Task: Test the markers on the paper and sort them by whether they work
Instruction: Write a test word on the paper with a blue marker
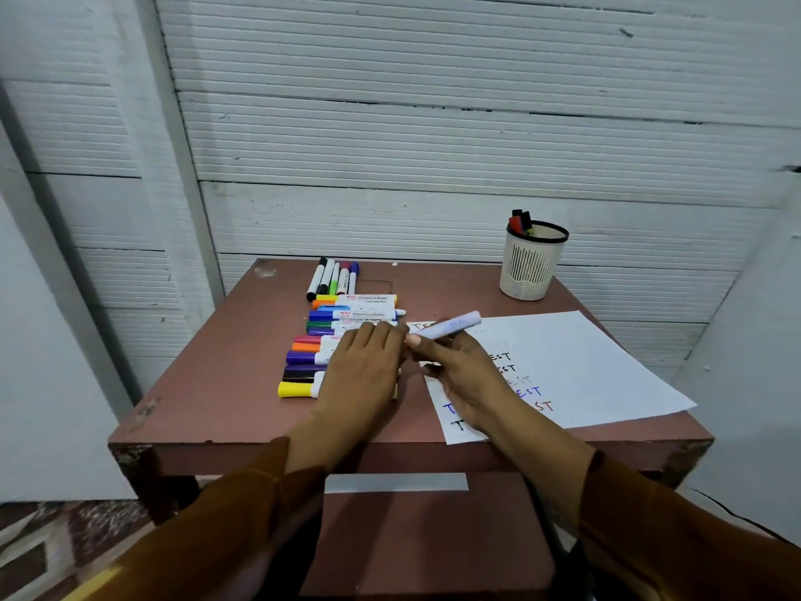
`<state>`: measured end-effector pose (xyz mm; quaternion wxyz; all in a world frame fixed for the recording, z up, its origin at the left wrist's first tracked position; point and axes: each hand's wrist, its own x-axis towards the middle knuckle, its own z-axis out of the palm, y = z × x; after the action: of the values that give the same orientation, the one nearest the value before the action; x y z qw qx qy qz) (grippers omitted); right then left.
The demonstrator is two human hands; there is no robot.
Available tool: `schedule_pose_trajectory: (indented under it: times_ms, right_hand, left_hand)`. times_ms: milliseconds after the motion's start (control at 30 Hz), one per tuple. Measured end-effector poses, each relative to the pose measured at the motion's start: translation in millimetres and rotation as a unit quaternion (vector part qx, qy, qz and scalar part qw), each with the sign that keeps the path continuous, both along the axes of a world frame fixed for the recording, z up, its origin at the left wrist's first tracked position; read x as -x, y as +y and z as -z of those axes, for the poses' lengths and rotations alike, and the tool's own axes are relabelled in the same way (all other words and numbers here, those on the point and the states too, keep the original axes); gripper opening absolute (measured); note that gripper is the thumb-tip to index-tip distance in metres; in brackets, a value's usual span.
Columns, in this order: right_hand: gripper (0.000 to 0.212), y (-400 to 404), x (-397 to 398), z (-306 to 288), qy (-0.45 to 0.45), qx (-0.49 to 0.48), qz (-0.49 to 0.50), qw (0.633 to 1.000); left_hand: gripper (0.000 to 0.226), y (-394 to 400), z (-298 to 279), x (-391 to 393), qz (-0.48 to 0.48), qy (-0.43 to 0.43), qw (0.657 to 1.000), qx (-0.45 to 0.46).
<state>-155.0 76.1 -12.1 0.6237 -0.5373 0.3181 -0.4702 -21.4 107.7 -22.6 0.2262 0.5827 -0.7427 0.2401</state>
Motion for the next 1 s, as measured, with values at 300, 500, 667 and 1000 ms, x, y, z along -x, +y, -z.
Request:
schedule_pose_trajectory:
  times_ms: [300, 500, 667, 1000]
  right_hand:
    - [0.012, -2.2, 3.2, -5.0, 0.03, 0.059, 0.033, 0.997]
    - [0.011, -0.6, 12.9, -11.7, 0.053, 0.1, 0.014, 0.993]
    - [0.023, -13.3, 34.8, -23.4, 0.001, 0.095, 0.025, 0.995]
    - [0.012, -83.7, 74.2, -25.0, 0.044, 0.041, 0.223, 0.973]
  left_hand:
    - [0.03, -0.6, -1.6, 13.5, 0.021, 0.111, 0.992, -0.06]
    - [0.028, -5.8, -0.5, 2.4, 0.052, 0.095, 0.994, 0.004]
    - [0.055, -3.3, -4.5, 4.8, 0.054, 0.176, 0.982, -0.033]
    - [0.039, -19.8, 5.2, -5.5, 0.063, 0.013, 0.998, -0.003]
